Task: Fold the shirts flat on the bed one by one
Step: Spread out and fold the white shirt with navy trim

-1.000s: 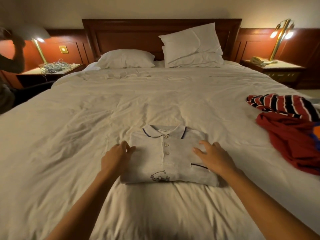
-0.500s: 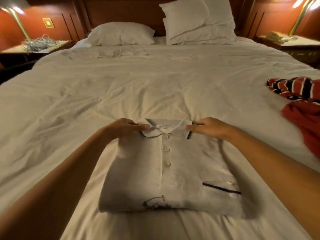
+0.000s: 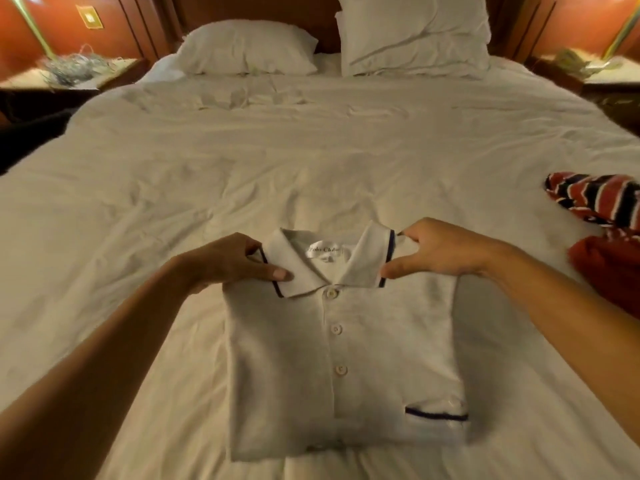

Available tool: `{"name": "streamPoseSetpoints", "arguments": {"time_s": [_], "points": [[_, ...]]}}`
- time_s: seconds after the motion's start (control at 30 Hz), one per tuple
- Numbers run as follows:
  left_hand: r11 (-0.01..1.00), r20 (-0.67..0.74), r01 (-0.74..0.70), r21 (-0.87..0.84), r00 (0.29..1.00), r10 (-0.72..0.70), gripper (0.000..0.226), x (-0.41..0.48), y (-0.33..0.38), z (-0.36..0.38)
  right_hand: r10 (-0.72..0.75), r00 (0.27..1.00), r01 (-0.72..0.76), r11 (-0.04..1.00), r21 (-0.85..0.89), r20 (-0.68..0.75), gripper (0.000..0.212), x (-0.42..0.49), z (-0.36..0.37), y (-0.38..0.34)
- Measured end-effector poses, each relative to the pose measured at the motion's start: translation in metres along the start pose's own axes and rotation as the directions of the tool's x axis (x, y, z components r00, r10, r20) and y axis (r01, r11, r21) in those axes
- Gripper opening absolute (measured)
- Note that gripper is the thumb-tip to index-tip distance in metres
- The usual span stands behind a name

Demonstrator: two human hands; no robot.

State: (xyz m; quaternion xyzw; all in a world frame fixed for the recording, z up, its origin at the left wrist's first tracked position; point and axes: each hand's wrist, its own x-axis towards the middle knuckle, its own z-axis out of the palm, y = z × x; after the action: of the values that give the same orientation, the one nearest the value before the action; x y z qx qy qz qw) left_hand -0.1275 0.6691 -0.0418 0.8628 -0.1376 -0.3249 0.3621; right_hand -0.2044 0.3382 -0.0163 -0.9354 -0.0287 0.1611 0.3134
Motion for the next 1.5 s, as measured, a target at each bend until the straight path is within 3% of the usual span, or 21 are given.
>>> {"name": "streamPoseSetpoints", "arguments": {"time_s": [0.1, 0.3, 0.47, 0.6, 0.83, 1.1, 1.23, 1.5], "points": [[0.997, -0.057, -0.071, -0.009, 0.996, 0.07, 0.049, -0.042, 0.038, -0.053, -0.07, 0.995, 0.066, 0.996, -0.057, -0.075, 0.05, -0.011, -0.049, -0.06], [0.959, -0.363, -0.243, 0.147, 0.889, 0.281, 0.029, -0.134, 0.11, -0.176, -0.144, 0.935, 0.105, 0.985, -0.135, -0.326, 0.045, -0.033, -0.135, -0.202], [0.899, -0.479, -0.363, 0.246, 0.76, 0.438, 0.064, -0.232, 0.145, -0.28, -0.251, 0.849, 0.179, 0.965, -0.194, -0.466, 0.041, -0.052, -0.176, -0.325], [0.889, -0.492, -0.404, 0.215, 0.742, 0.456, 0.069, -0.291, 0.145, -0.329, -0.275, 0.85, 0.18, 0.953, -0.243, -0.449, 0.046, -0.064, -0.178, -0.4], [0.913, -0.521, -0.361, 0.191, 0.751, 0.406, 0.05, -0.353, 0.124, -0.358, -0.294, 0.85, 0.227, 0.953, -0.199, -0.438, 0.048, -0.093, -0.159, -0.462], [0.903, -0.558, -0.377, 0.204, 0.714, 0.424, 0.044, -0.411, 0.117, -0.362, -0.35, 0.815, 0.306, 0.937, -0.17, -0.462, 0.048, -0.122, -0.142, -0.5], [0.919, -0.565, -0.338, 0.204, 0.725, 0.393, 0.044, -0.44, 0.105, -0.365, -0.378, 0.801, 0.335, 0.926, -0.177, -0.464, 0.048, -0.133, -0.126, -0.519], [0.921, -0.523, -0.315, 0.228, 0.759, 0.389, 0.054, -0.491, 0.052, -0.373, -0.324, 0.841, 0.273, 0.945, -0.179, -0.432, 0.043, -0.157, -0.07, -0.569]]}}
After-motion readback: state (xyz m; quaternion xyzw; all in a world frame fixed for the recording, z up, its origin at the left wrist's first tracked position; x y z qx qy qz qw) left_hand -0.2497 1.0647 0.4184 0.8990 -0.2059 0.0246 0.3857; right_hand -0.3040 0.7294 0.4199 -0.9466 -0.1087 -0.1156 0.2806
